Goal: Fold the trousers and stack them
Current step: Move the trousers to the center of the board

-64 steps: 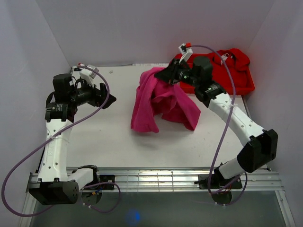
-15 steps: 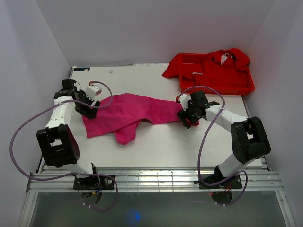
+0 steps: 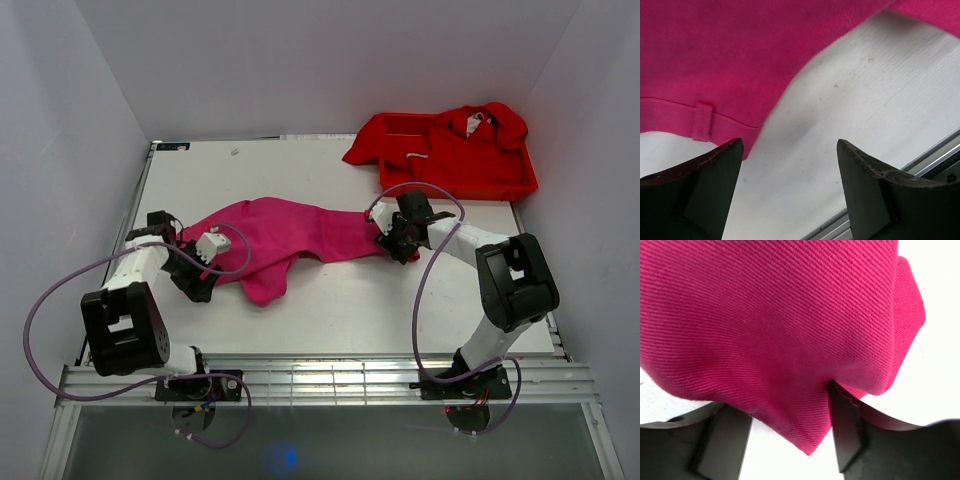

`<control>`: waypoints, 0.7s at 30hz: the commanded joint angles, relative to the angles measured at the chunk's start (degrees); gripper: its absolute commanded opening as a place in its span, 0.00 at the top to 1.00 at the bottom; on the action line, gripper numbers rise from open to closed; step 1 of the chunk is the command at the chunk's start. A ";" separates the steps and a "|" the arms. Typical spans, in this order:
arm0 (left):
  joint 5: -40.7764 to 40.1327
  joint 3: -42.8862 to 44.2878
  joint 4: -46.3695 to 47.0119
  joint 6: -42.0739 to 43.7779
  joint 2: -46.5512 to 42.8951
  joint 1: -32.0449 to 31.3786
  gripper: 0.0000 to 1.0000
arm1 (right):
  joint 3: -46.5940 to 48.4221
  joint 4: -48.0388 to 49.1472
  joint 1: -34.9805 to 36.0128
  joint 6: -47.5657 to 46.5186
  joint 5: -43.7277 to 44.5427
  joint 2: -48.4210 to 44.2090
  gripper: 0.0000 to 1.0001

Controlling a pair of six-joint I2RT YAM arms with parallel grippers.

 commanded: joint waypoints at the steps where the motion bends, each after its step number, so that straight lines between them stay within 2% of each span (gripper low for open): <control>1: -2.48 -5.03 6.69 2.02 -0.91 -0.12 0.16 | -1.23 -0.19 -0.07 -3.87 1.92 1.88 0.48; 3: -4.15 -6.36 10.40 0.26 0.59 -0.12 0.25 | -1.41 -0.01 -0.16 -3.96 2.89 2.06 0.63; 4: -5.03 -6.80 13.46 -0.62 1.38 -0.12 0.29 | -0.97 -0.01 -0.16 -3.96 3.24 2.06 0.80; 5: -6.26 -7.07 14.62 -1.24 3.12 -0.12 0.35 | -0.53 -0.27 -0.16 -3.79 3.33 1.89 0.90; 6: -6.62 -6.99 16.55 -2.98 3.92 -0.12 0.45 | 0.86 -0.53 -0.16 -3.44 3.33 1.36 0.92; 12: -3.91 -0.07 16.06 -9.49 8.06 -0.03 0.70 | 10.09 -5.01 -0.69 -2.56 1.58 -3.11 0.92; 13: -2.77 1.26 15.17 -10.11 8.32 -0.03 0.78 | 11.93 -5.80 -0.86 -2.38 0.96 -3.56 0.92; 14: -1.62 2.49 14.47 -10.90 8.50 -0.03 0.82 | 15.34 -6.77 -1.21 -2.29 0.18 -4.09 0.92; 16: 1.72 5.92 12.36 -13.35 8.50 -0.03 1.00 | 18.96 -10.02 -1.65 -1.94 -3.51 -5.58 0.92; 20: 7.86 11.20 8.93 -17.67 6.66 0.49 1.00 | 27.49 -18.10 -2.18 -0.80 -14.30 -9.01 0.92; 21: 9.62 12.43 7.01 -18.37 5.96 0.84 1.00 | 30.47 -20.12 -2.18 -0.54 -20.60 -10.49 0.92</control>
